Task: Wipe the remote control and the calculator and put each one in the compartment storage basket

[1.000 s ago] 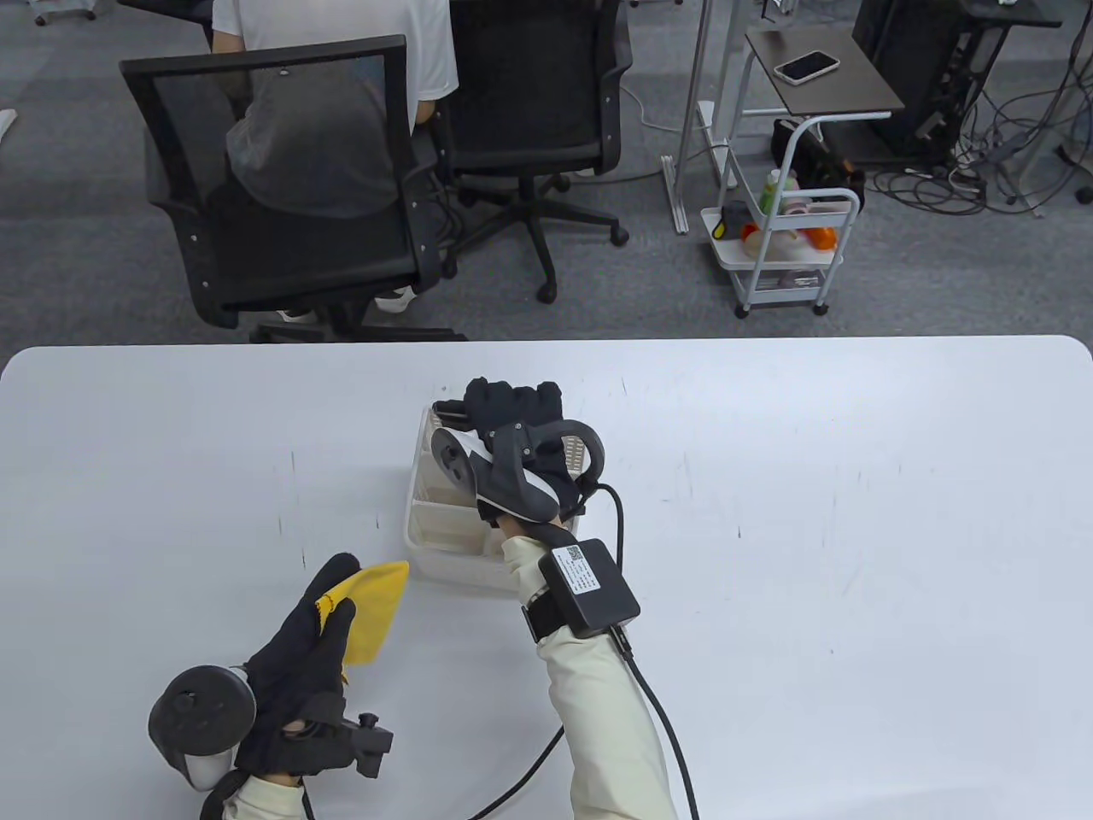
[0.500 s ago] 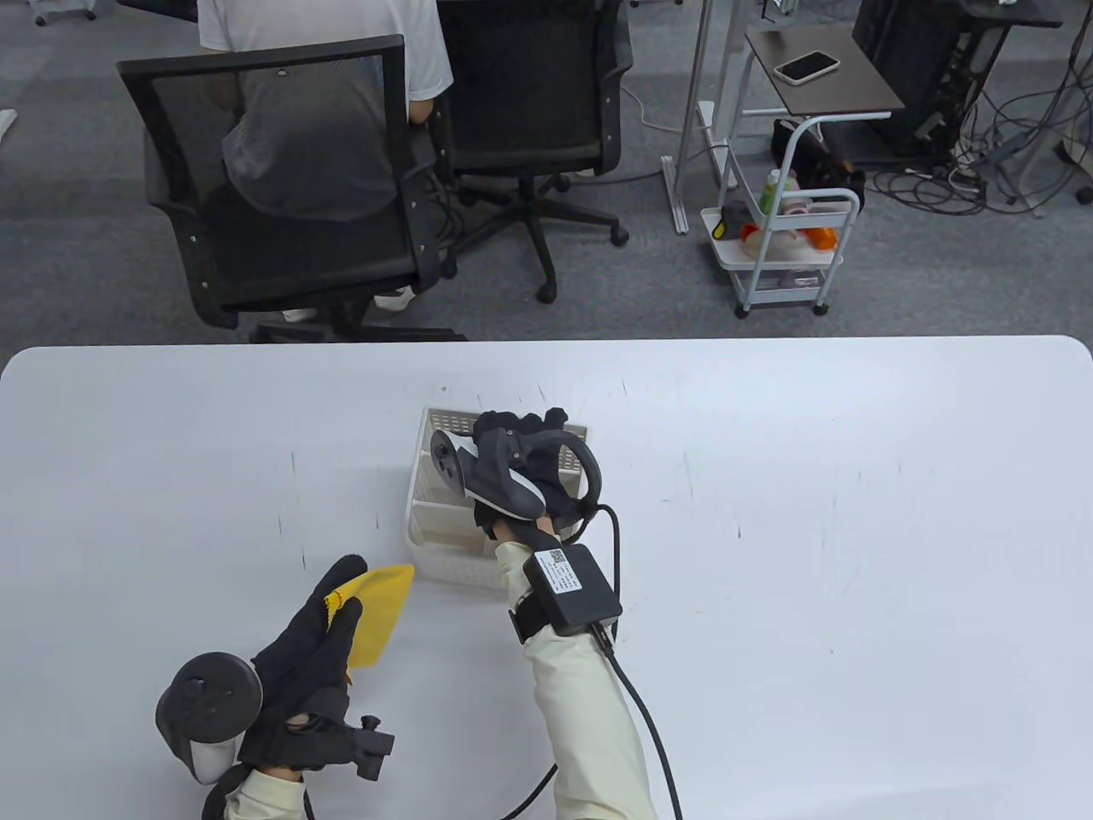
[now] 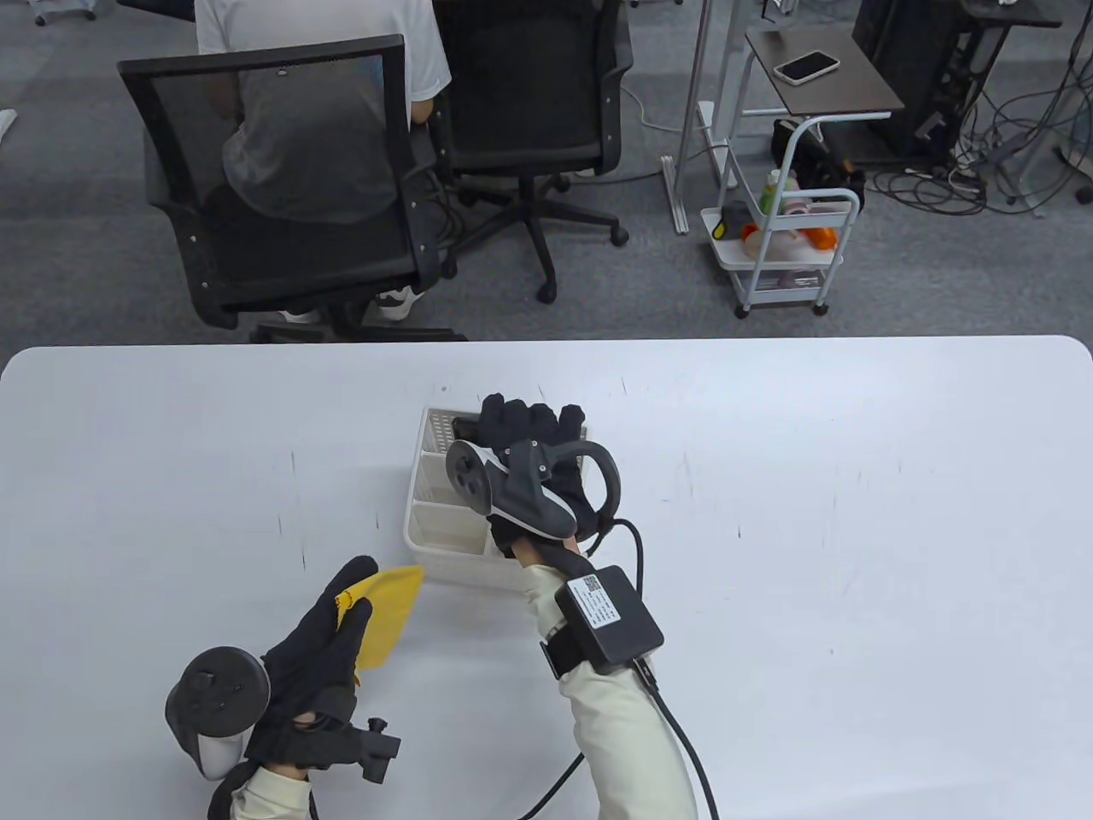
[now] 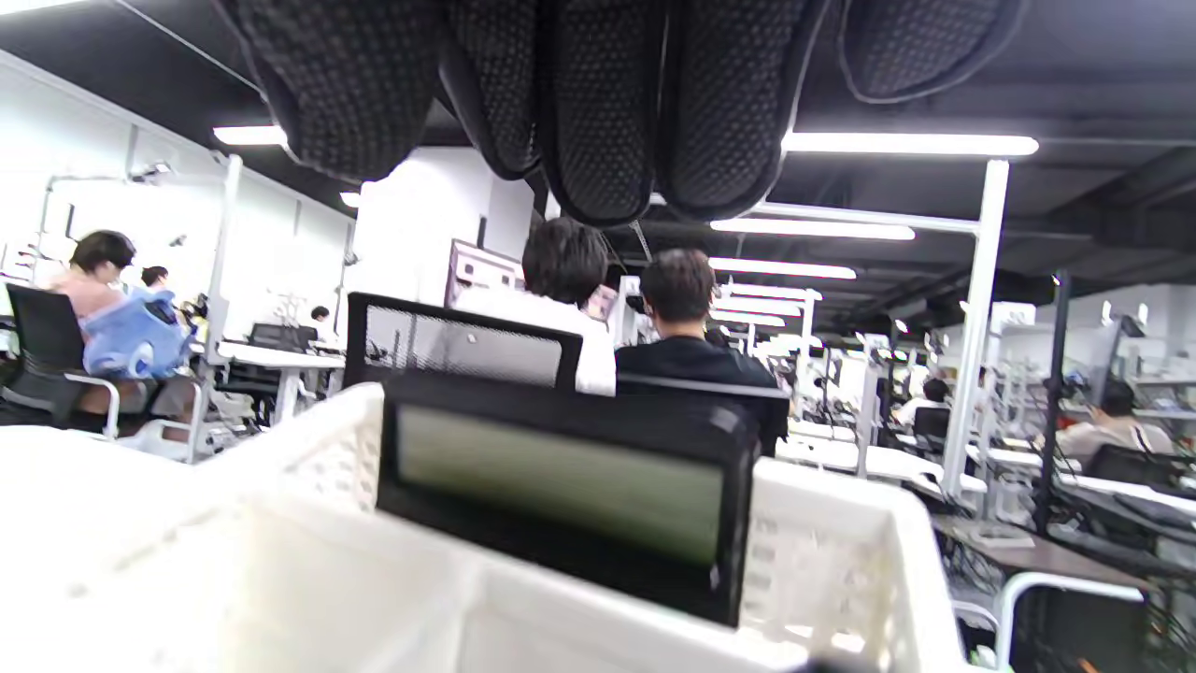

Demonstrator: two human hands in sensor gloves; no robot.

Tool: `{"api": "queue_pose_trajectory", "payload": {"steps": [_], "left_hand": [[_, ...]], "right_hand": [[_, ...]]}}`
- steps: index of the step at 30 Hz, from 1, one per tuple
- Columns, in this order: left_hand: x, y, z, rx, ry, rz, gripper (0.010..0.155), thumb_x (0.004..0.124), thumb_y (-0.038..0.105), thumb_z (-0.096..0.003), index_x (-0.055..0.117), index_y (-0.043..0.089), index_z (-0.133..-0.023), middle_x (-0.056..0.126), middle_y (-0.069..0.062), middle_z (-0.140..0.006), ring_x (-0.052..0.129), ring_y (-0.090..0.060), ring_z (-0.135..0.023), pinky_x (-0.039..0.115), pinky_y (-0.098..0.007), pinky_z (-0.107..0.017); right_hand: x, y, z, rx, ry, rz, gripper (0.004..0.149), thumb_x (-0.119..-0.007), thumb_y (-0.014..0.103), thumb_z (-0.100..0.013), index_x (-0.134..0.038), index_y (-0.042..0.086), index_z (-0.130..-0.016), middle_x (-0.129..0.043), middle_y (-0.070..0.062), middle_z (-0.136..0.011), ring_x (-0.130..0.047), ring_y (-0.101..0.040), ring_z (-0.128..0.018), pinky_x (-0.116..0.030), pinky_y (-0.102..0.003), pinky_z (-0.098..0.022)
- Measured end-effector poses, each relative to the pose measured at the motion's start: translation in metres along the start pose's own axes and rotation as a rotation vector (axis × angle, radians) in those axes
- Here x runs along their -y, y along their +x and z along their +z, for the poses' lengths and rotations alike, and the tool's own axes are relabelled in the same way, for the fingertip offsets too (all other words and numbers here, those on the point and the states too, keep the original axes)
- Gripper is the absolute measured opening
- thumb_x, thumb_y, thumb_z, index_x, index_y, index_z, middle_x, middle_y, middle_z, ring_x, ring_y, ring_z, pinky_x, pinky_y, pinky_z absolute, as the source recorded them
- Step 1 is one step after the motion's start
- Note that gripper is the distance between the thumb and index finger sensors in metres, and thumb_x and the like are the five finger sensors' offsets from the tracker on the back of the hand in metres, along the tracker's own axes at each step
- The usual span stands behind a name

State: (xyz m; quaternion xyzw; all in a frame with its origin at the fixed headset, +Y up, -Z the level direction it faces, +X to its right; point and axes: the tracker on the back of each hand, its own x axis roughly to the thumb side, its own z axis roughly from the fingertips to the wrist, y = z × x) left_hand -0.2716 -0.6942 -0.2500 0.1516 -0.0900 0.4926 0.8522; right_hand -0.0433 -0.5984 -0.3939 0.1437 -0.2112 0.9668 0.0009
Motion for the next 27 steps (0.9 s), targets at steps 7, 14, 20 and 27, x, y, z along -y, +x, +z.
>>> {"api": "queue_pose_trajectory", "payload": {"steps": [7,14,20,27], "left_hand": [[0.003,-0.002,-0.001,0.003,-0.013,0.0,0.049,0.066,0.033,-0.0565,0.068,0.021,-0.104,0.09,-0.012,-0.094,0.1,-0.034,-0.074,0.087,-0.048,-0.051],[0.006,-0.005,0.003,-0.007,-0.031,-0.012,0.049,0.066,0.033,-0.0566,0.068,0.021,-0.104,0.09,-0.013,-0.094,0.1,-0.035,-0.075,0.087,-0.048,-0.052],[0.008,-0.003,0.004,0.002,-0.026,-0.028,0.049,0.066,0.034,-0.0567,0.068,0.021,-0.104,0.088,-0.013,-0.096,0.099,-0.035,-0.076,0.086,-0.048,-0.052],[0.011,0.001,0.005,0.034,-0.036,-0.048,0.049,0.066,0.037,-0.0567,0.069,0.025,-0.104,0.081,-0.011,-0.1,0.092,-0.037,-0.084,0.082,-0.05,-0.057]], "right_hand": [[0.045,-0.013,0.059,0.043,-0.072,-0.093,0.063,-0.075,0.04,-0.058,-0.064,0.008,-0.111,-0.07,-0.019,-0.107,-0.069,-0.047,-0.094,-0.049,-0.074,-0.064],[0.041,-0.035,0.127,0.012,-0.048,-0.299,0.066,-0.073,0.042,-0.059,-0.06,0.006,-0.113,-0.063,-0.021,-0.111,-0.057,-0.053,-0.098,-0.039,-0.079,-0.063],[0.011,-0.052,0.183,-0.017,0.01,-0.341,0.066,-0.071,0.043,-0.06,-0.058,0.006,-0.114,-0.058,-0.024,-0.113,-0.05,-0.056,-0.1,-0.034,-0.081,-0.061],[-0.018,-0.062,0.214,-0.045,0.039,-0.315,0.069,-0.07,0.045,-0.06,-0.055,0.007,-0.116,-0.05,-0.024,-0.117,-0.042,-0.057,-0.102,-0.029,-0.083,-0.06]]}}
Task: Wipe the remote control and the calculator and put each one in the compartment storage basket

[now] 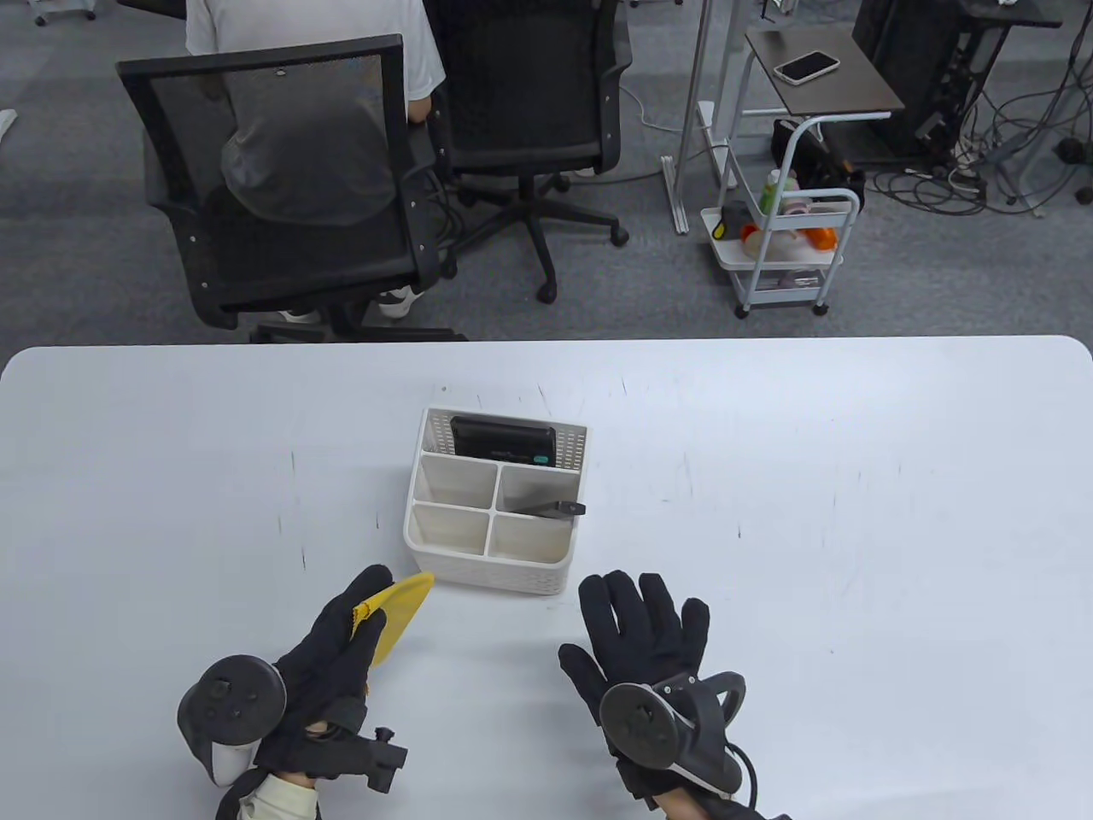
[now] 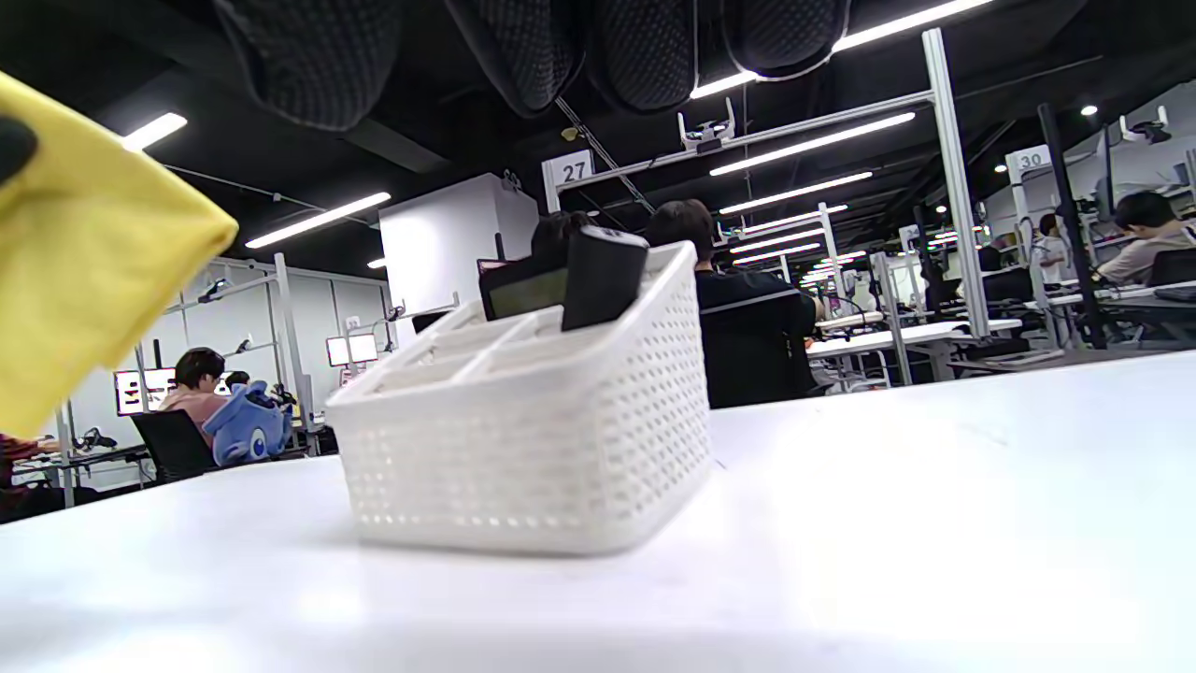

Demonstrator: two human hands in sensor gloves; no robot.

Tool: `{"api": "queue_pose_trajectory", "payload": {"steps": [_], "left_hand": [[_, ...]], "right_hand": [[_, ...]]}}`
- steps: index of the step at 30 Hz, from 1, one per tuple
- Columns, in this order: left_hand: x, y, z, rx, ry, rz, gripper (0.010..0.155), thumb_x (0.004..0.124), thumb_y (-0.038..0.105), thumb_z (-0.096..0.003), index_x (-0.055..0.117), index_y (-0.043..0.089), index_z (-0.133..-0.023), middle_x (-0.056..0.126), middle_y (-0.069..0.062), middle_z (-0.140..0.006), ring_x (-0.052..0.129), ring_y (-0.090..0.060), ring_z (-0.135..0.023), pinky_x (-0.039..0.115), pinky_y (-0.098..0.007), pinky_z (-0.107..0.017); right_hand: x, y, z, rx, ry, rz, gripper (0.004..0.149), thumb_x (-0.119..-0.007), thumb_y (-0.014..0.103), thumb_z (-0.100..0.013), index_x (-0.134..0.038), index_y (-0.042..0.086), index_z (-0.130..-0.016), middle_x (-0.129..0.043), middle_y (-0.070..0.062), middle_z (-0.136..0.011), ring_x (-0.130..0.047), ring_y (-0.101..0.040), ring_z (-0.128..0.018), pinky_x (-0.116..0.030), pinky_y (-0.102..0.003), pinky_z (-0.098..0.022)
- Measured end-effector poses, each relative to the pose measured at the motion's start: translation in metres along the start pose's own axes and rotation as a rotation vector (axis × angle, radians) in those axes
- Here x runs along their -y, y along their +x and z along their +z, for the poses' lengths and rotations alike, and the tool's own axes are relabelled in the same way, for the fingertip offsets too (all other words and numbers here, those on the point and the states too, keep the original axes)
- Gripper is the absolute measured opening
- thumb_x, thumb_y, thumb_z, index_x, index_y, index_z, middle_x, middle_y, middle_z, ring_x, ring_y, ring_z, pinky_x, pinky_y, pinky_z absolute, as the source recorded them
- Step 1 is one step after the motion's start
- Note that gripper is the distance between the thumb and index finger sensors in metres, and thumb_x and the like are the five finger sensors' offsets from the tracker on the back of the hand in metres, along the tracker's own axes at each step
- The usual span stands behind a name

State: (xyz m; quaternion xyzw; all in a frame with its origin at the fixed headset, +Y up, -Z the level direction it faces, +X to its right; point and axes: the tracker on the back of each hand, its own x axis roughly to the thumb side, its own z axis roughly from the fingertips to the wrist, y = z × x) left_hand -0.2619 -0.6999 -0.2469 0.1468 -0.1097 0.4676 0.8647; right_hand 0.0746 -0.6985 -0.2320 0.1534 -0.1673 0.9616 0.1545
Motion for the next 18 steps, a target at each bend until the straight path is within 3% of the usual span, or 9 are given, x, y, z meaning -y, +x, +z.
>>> {"api": "queue_pose_trajectory", "payload": {"steps": [8,13,18], "left_hand": [[0.011,0.017,-0.016,0.044,-0.095,-0.077,0.047,0.065,0.042,-0.0578,0.069,0.034,-0.104,0.065,-0.008,-0.102,0.053,-0.046,-0.102,0.056,-0.064,-0.07],[0.017,0.029,-0.045,0.023,-0.135,-0.207,0.043,0.073,0.035,-0.0552,0.076,0.037,-0.098,0.08,0.001,-0.088,0.065,-0.04,-0.099,0.059,-0.064,-0.069],[0.018,0.04,-0.082,-0.01,-0.075,-0.272,0.04,0.081,0.033,-0.0495,0.074,0.041,-0.088,0.091,0.01,-0.082,0.084,-0.028,-0.091,0.071,-0.056,-0.068]], "right_hand": [[-0.021,-0.013,0.008,-0.035,0.068,-0.08,0.067,-0.069,0.043,-0.06,-0.056,0.006,-0.115,-0.05,-0.025,-0.116,-0.042,-0.058,-0.101,-0.03,-0.082,-0.06],[-0.022,-0.015,0.009,-0.033,0.099,-0.055,0.068,-0.069,0.043,-0.06,-0.054,0.005,-0.115,-0.047,-0.025,-0.117,-0.034,-0.058,-0.103,-0.028,-0.082,-0.06],[-0.021,-0.018,0.008,-0.046,0.095,-0.078,0.068,-0.069,0.043,-0.06,-0.054,0.005,-0.115,-0.046,-0.026,-0.117,-0.033,-0.059,-0.103,-0.027,-0.082,-0.06]]}}
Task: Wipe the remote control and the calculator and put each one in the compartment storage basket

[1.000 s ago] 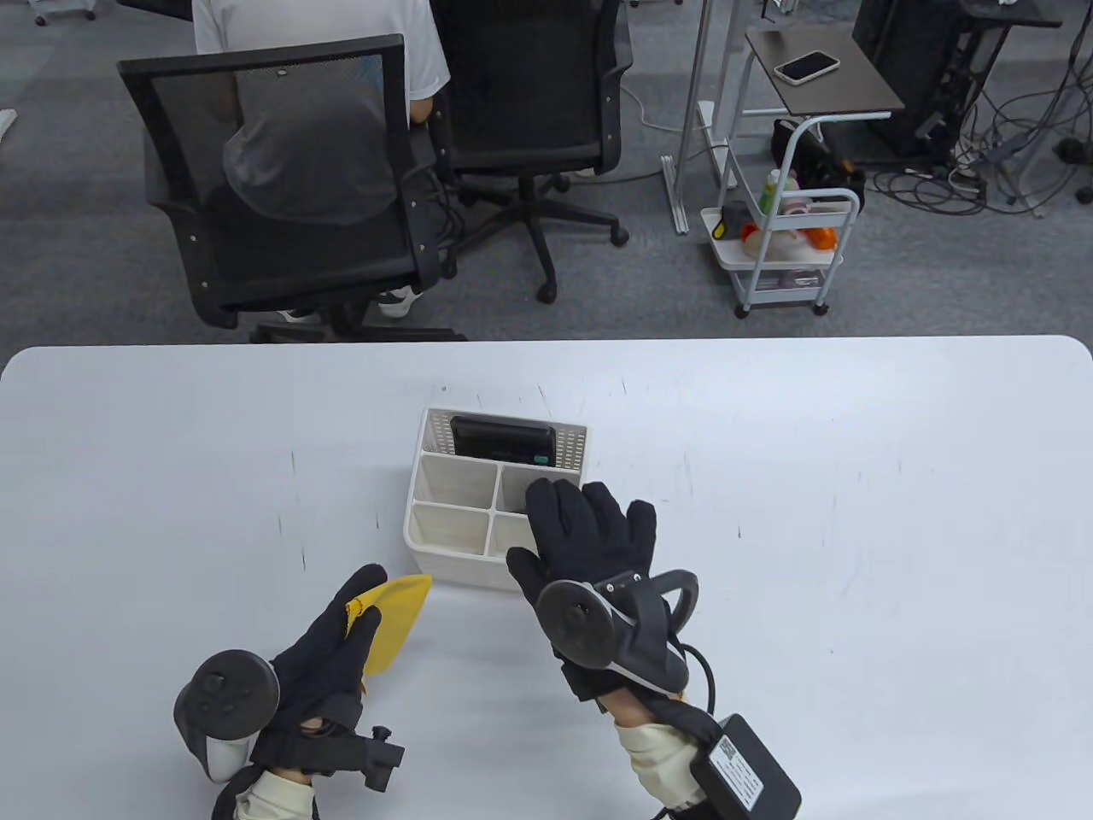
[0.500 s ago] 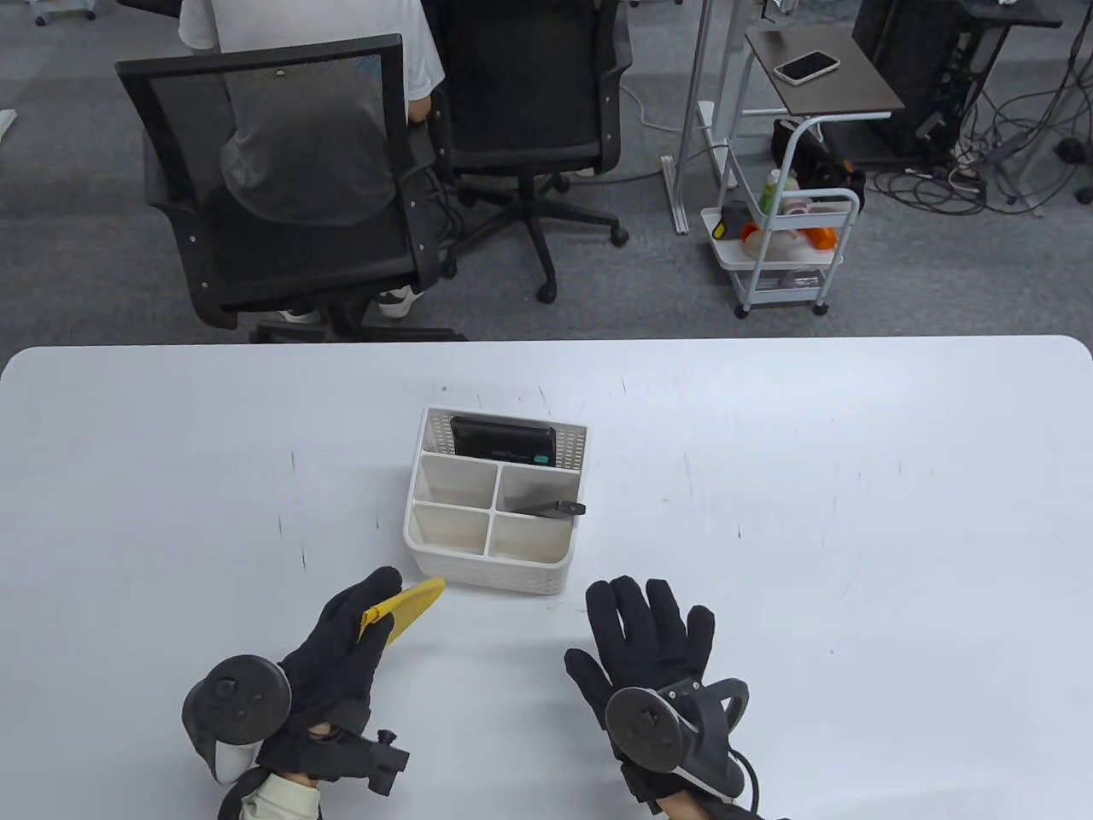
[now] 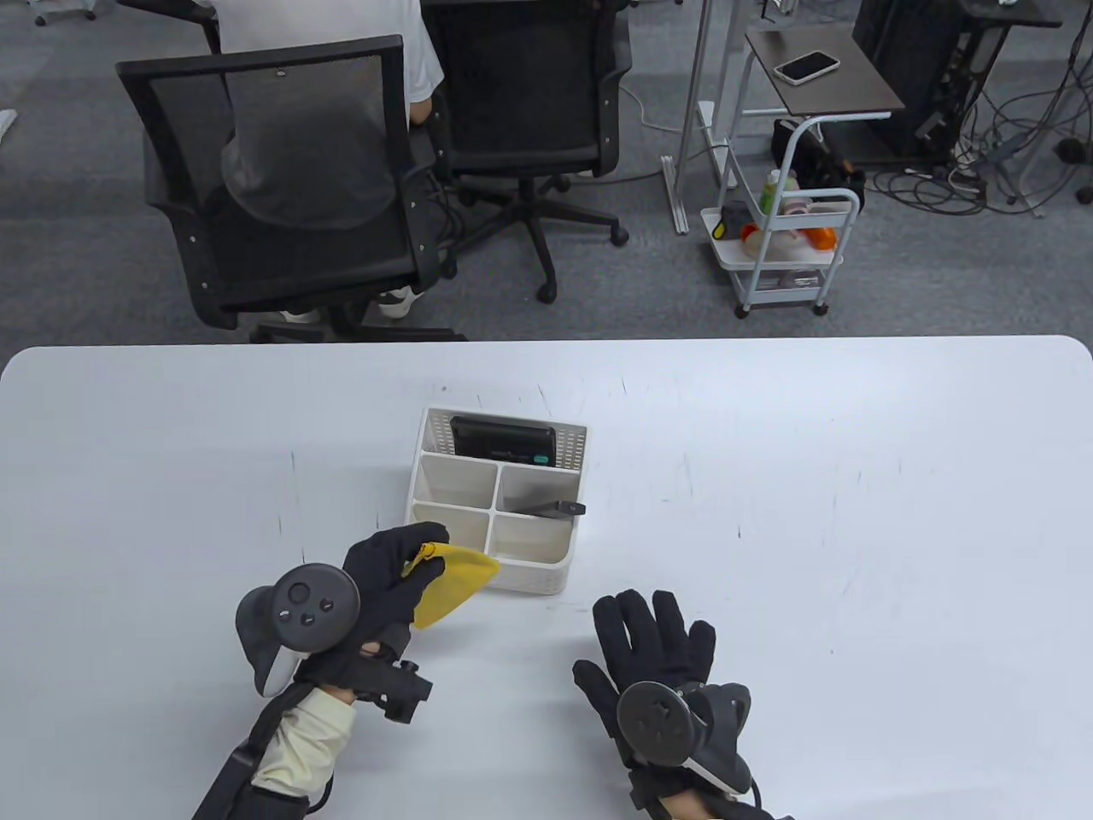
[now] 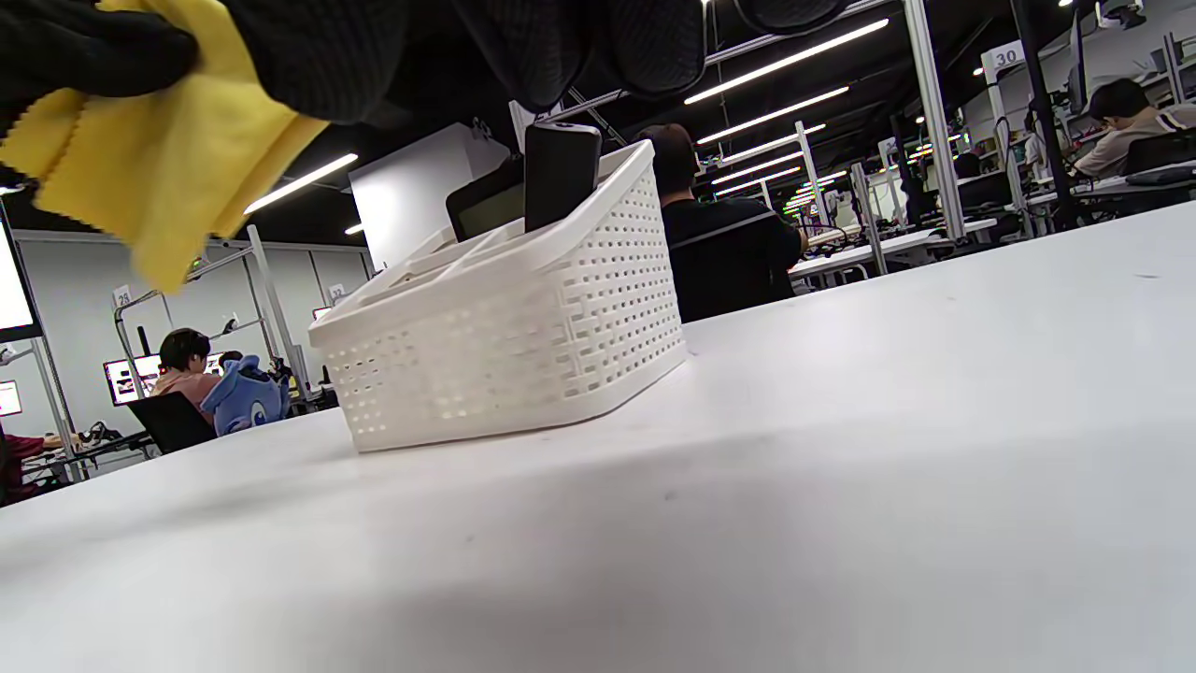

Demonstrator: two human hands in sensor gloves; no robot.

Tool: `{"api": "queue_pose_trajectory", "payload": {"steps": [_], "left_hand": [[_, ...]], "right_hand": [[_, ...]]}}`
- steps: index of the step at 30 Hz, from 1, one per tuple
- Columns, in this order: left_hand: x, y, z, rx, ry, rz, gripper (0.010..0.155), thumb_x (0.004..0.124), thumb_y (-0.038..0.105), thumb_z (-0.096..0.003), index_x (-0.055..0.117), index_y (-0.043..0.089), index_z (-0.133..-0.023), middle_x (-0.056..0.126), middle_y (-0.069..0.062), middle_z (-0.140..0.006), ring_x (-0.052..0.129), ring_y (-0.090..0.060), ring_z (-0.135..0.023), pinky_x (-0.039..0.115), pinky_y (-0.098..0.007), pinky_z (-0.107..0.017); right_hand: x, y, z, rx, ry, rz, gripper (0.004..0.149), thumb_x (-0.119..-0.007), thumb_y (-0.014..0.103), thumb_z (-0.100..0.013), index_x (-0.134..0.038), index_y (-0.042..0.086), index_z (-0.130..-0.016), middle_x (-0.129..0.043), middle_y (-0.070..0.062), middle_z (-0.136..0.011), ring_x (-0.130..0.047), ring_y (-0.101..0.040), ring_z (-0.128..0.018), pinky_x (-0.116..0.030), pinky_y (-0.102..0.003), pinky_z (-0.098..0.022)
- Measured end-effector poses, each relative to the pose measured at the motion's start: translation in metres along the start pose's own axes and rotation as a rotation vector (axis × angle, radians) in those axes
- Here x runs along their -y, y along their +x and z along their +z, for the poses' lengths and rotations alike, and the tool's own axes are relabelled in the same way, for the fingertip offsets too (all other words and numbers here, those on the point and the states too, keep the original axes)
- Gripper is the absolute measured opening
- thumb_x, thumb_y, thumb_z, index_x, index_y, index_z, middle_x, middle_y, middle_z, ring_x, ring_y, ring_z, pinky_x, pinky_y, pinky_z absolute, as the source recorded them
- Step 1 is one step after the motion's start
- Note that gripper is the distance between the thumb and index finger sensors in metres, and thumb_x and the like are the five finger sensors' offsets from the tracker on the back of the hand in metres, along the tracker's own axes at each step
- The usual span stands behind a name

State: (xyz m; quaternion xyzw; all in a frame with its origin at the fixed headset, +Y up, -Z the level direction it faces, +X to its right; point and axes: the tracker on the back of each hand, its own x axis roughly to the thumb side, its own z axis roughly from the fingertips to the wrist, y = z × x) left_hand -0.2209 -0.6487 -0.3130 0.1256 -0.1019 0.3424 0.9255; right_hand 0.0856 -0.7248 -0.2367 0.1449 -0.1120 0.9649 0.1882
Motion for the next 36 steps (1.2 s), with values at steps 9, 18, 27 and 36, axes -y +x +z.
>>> {"api": "queue_pose_trajectory", "payload": {"steps": [9,18,27,36], "left_hand": [[0.01,-0.005,-0.044,-0.012,0.03,-0.07,0.038,0.09,0.039,-0.0428,0.081,0.047,-0.079,0.099,0.021,-0.078,0.093,-0.016,-0.088,0.073,-0.053,-0.069],[0.036,-0.033,-0.048,-0.002,0.014,-0.308,0.035,0.095,0.042,-0.0384,0.088,0.048,-0.073,0.084,0.01,-0.101,0.071,-0.032,-0.104,0.065,-0.06,-0.07],[0.058,-0.035,-0.042,0.074,-0.122,-0.631,0.038,0.082,0.044,-0.0481,0.086,0.044,-0.085,0.06,-0.004,-0.117,0.046,-0.045,-0.109,0.054,-0.066,-0.072],[0.08,-0.046,-0.041,-0.022,-0.412,-0.656,0.06,0.053,0.068,-0.05,0.07,0.043,-0.102,0.022,0.005,-0.124,0.009,-0.046,-0.11,0.031,-0.072,-0.074]], "right_hand": [[0.006,-0.004,0.001,-0.017,-0.026,-0.011,0.068,-0.069,0.043,-0.06,-0.055,0.004,-0.115,-0.047,-0.026,-0.116,-0.032,-0.059,-0.102,-0.027,-0.082,-0.059],[0.004,-0.009,0.0,-0.036,-0.008,-0.023,0.068,-0.069,0.043,-0.06,-0.055,0.004,-0.114,-0.046,-0.026,-0.117,-0.032,-0.059,-0.102,-0.027,-0.082,-0.059],[0.004,-0.01,0.001,-0.048,0.001,-0.023,0.068,-0.069,0.043,-0.06,-0.055,0.004,-0.114,-0.046,-0.026,-0.117,-0.031,-0.059,-0.102,-0.027,-0.082,-0.059],[0.006,-0.015,0.001,-0.069,-0.006,-0.033,0.068,-0.069,0.043,-0.06,-0.055,0.004,-0.114,-0.045,-0.027,-0.116,-0.03,-0.059,-0.102,-0.027,-0.082,-0.059]]}}
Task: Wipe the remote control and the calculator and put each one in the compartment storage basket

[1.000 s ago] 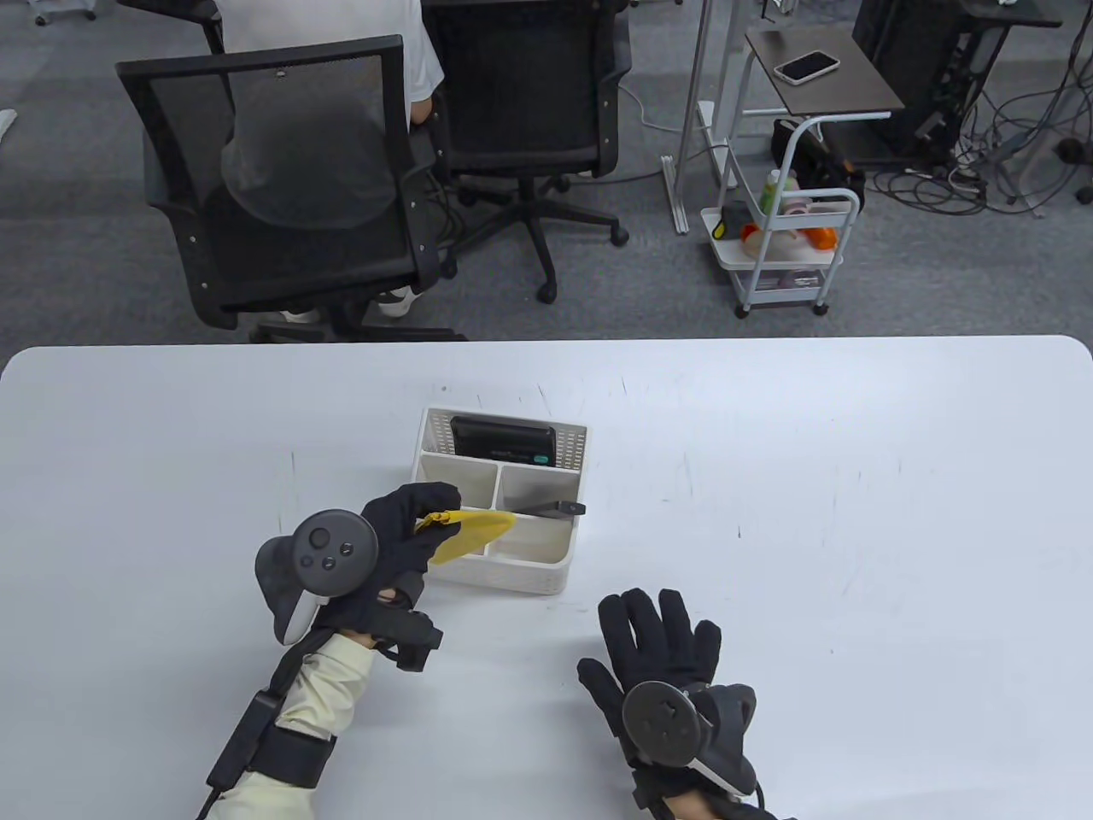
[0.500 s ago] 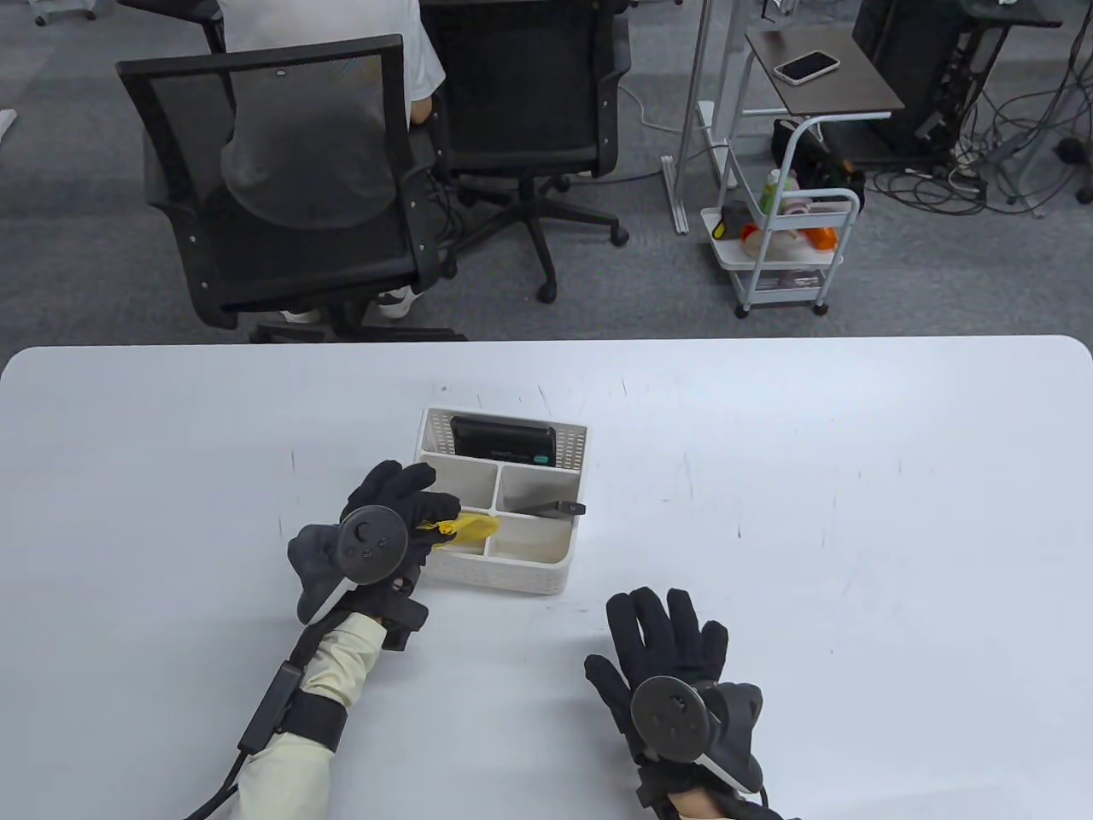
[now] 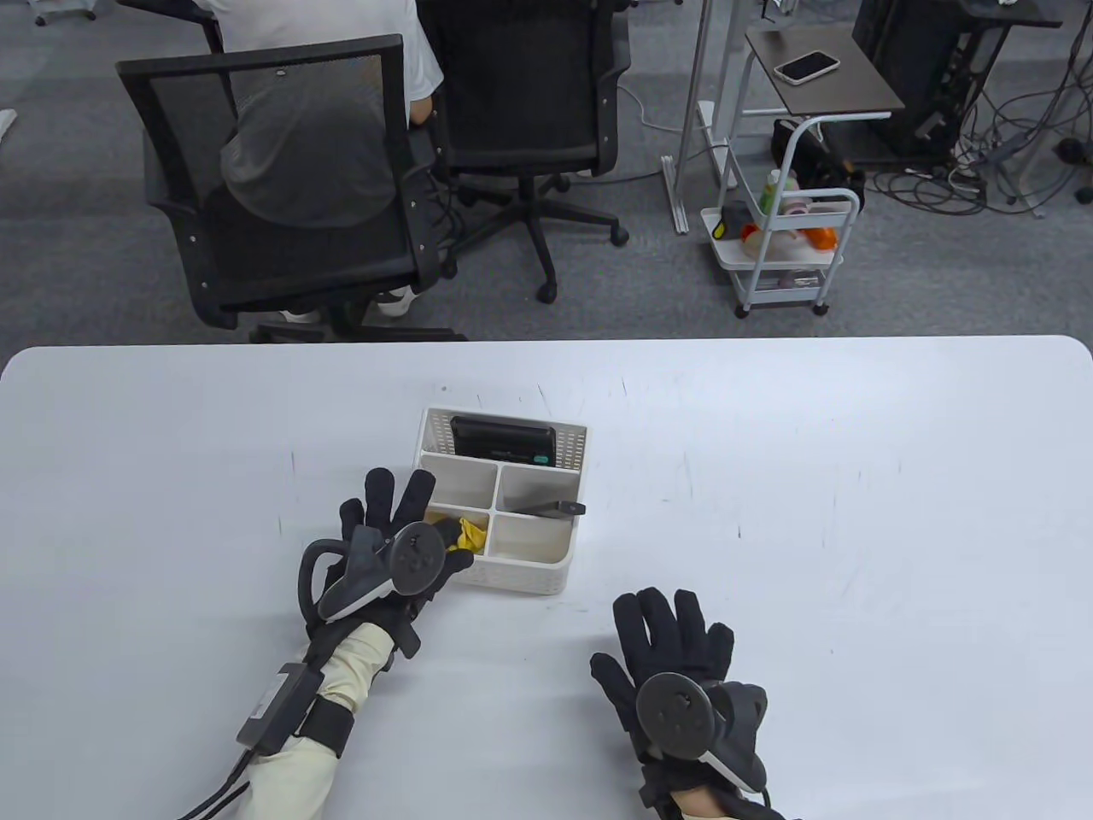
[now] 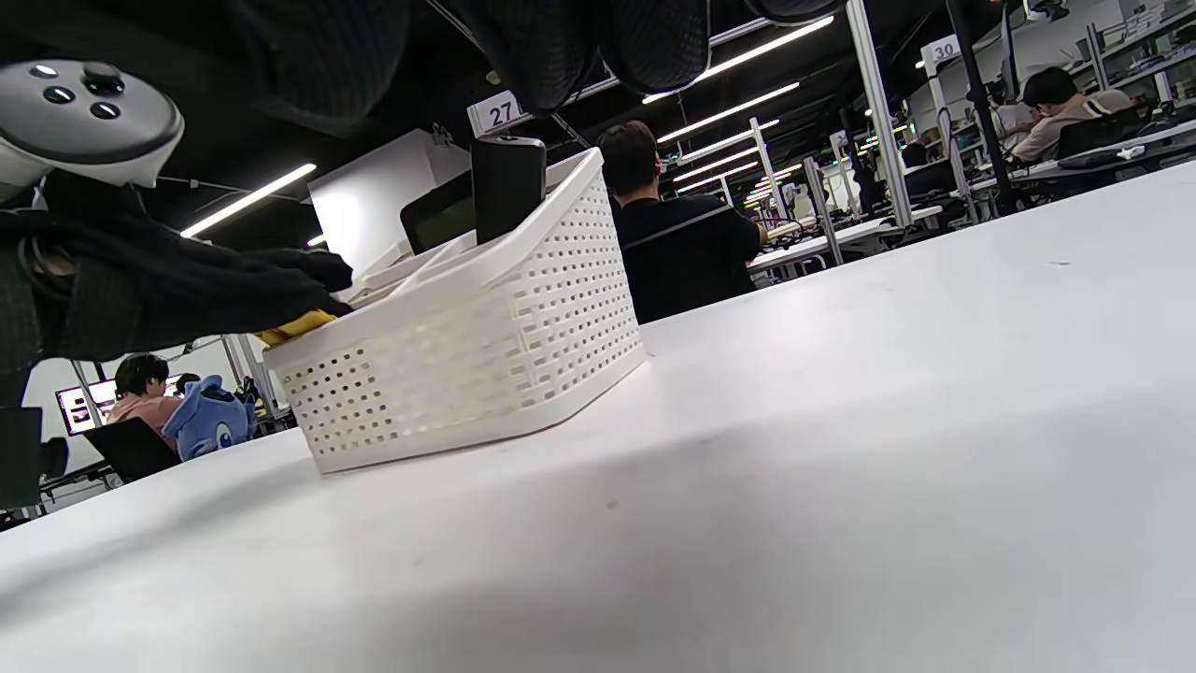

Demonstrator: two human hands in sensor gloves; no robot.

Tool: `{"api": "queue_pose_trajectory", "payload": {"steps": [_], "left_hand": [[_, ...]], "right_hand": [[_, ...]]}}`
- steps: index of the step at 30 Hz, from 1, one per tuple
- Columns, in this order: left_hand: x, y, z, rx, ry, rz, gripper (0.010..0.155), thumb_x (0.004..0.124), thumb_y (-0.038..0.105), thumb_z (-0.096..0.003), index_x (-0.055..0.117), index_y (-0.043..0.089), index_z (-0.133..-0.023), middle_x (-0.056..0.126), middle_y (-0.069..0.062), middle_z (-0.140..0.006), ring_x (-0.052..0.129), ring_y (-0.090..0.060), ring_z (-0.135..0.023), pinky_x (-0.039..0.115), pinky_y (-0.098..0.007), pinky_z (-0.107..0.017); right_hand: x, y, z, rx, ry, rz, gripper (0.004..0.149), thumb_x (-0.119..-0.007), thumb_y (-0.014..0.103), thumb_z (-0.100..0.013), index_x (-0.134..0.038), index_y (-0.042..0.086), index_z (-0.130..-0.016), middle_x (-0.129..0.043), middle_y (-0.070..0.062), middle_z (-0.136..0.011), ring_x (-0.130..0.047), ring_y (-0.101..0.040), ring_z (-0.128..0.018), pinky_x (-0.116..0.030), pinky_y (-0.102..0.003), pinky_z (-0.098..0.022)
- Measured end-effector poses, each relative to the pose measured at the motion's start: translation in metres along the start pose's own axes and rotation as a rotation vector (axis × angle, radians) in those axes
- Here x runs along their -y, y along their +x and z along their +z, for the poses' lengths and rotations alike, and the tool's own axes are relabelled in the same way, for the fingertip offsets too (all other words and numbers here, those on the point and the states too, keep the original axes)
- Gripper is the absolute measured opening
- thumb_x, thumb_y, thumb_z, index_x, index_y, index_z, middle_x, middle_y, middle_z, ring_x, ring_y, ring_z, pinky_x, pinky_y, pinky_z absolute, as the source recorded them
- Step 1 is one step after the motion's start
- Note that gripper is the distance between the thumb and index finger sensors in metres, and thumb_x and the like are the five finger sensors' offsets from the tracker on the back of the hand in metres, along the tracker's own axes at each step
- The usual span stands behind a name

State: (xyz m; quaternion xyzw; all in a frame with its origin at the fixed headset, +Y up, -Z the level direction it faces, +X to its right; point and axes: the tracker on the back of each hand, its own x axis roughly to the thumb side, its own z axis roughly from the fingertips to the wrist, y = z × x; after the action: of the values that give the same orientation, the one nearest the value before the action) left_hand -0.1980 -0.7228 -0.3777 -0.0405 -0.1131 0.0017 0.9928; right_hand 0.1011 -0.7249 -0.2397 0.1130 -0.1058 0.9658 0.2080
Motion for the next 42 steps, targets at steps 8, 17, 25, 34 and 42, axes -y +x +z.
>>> {"api": "queue_pose_trajectory", "payload": {"steps": [8,17,25,34,42], "left_hand": [[-0.01,0.005,0.011,0.013,0.088,0.021,0.06,0.058,0.065,-0.0505,0.061,0.043,-0.106,0.028,-0.001,-0.124,0.018,-0.047,-0.111,0.036,-0.071,-0.074],[-0.044,0.008,0.068,0.061,0.28,0.103,0.066,0.058,0.065,-0.0515,0.046,0.041,-0.112,0.032,-0.007,-0.124,0.027,-0.049,-0.112,0.041,-0.072,-0.073],[-0.027,0.016,0.12,-0.004,0.277,0.024,0.07,0.056,0.066,-0.0525,0.032,0.041,-0.114,0.025,-0.006,-0.125,0.022,-0.052,-0.111,0.038,-0.075,-0.072],[0.009,0.017,0.137,-0.027,0.214,0.049,0.07,0.056,0.065,-0.0523,0.031,0.041,-0.114,0.024,-0.006,-0.124,0.021,-0.053,-0.111,0.037,-0.075,-0.071],[0.021,0.023,0.135,-0.006,0.185,0.018,0.07,0.056,0.065,-0.0521,0.031,0.042,-0.113,0.024,-0.006,-0.124,0.021,-0.052,-0.111,0.036,-0.076,-0.071]], "right_hand": [[0.002,-0.002,0.001,-0.003,-0.009,0.022,0.068,-0.069,0.043,-0.06,-0.055,0.004,-0.114,-0.045,-0.027,-0.117,-0.03,-0.06,-0.102,-0.026,-0.082,-0.059],[0.0,0.0,0.002,0.021,-0.028,0.046,0.068,-0.069,0.043,-0.06,-0.054,0.004,-0.114,-0.044,-0.026,-0.117,-0.03,-0.059,-0.102,-0.026,-0.082,-0.059],[0.0,0.004,0.004,0.053,-0.036,0.06,0.069,-0.069,0.044,-0.06,-0.053,0.004,-0.115,-0.043,-0.026,-0.117,-0.029,-0.059,-0.102,-0.026,-0.082,-0.059],[-0.001,0.01,0.007,0.072,-0.035,0.078,0.071,-0.068,0.045,-0.06,-0.051,0.005,-0.116,-0.041,-0.026,-0.118,-0.028,-0.059,-0.103,-0.025,-0.082,-0.059],[-0.007,0.014,0.009,0.086,-0.001,0.101,0.072,-0.067,0.046,-0.06,-0.05,0.005,-0.116,-0.04,-0.026,-0.118,-0.028,-0.059,-0.103,-0.025,-0.083,-0.059]]}}
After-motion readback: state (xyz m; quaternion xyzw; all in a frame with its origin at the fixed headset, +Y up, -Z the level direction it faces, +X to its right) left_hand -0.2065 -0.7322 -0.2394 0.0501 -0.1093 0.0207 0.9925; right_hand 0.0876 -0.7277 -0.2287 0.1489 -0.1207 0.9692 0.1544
